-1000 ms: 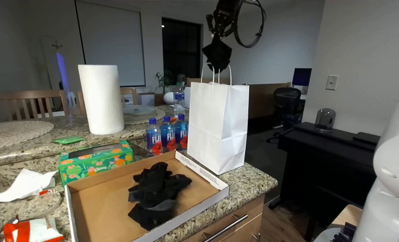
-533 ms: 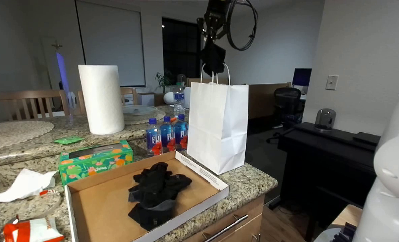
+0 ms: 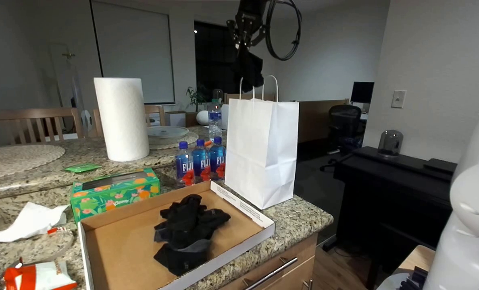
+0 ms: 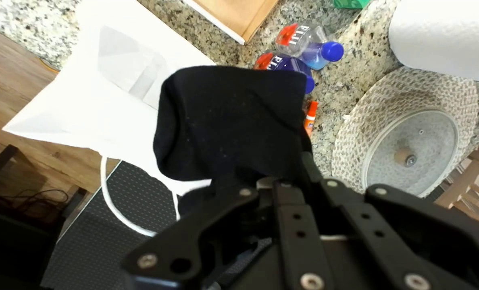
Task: Put the socks in the bag
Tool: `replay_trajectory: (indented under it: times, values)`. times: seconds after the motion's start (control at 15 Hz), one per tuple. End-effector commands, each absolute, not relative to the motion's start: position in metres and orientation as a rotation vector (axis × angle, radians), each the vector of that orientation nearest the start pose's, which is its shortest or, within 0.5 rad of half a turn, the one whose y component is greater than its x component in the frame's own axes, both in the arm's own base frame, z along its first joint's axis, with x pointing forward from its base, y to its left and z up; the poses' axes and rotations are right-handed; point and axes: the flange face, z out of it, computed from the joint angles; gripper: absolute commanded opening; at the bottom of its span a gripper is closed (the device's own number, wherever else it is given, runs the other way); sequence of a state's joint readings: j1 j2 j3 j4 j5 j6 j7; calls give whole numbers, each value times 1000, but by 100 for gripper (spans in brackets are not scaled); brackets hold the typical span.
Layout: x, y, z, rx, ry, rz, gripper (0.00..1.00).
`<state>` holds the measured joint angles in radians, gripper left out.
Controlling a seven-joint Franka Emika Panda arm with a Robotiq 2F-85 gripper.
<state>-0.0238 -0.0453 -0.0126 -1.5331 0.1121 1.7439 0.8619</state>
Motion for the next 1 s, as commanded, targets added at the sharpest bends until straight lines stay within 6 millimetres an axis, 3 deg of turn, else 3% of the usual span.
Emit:
replay_trajectory:
  times: [0.0, 0.2, 0.47, 0.73, 0.93]
  values:
    - [555, 6, 689, -2649, 1226, -275, 8]
    - [554, 12, 679, -2654, 1200, -215, 8]
    - [553, -10, 651, -2578, 1216, -102, 8]
    - [543, -48, 626, -2447, 1203, -31, 8]
    - [531, -76, 622, -2361, 1157, -34, 8]
